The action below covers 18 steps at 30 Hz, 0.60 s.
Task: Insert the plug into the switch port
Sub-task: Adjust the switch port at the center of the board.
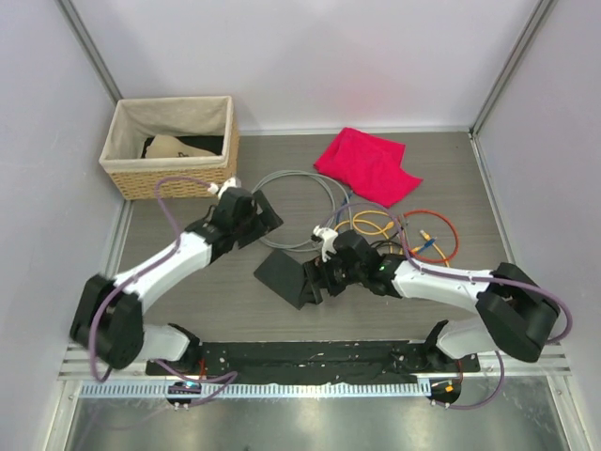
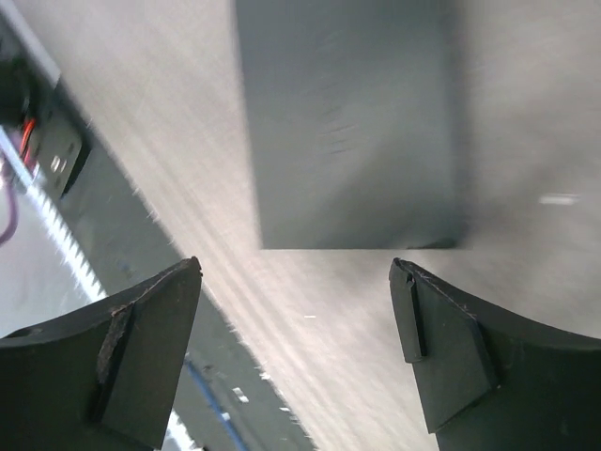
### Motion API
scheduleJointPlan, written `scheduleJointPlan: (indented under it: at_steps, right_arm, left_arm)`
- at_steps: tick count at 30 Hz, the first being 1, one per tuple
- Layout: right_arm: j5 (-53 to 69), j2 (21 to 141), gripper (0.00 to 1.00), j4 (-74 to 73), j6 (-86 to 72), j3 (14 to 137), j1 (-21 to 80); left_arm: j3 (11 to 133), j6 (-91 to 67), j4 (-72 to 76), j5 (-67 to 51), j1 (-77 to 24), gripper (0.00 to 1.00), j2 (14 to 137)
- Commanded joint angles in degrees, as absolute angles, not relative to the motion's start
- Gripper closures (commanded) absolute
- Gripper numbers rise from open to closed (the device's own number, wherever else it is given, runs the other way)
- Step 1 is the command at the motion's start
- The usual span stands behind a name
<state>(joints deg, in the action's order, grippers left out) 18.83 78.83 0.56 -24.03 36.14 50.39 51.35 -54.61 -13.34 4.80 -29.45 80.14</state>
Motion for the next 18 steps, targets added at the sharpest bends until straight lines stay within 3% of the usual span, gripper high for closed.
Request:
scheduleJointPlan:
  at_steps: [1, 8, 18]
  right_arm:
    - [13.8, 74.01, 0.09, -3.43, -19.78, 37.97, 46.33]
    - [17.04, 79.35, 0.08, -2.72, -16.7, 40.95, 41.75]
    - [28.73, 87.71, 0.08, 6.23, -19.77, 40.43, 42.53]
  left_arm:
    - [41.08, -57.46, -23.1, 11.68, -34.34, 0.1, 66.47]
    - [30.59, -68.54, -23.39, 11.86, -45.87, 0.09, 56.16]
    - [34.09, -68.21, -8.89, 12.4, -46.32, 0.13, 70.47]
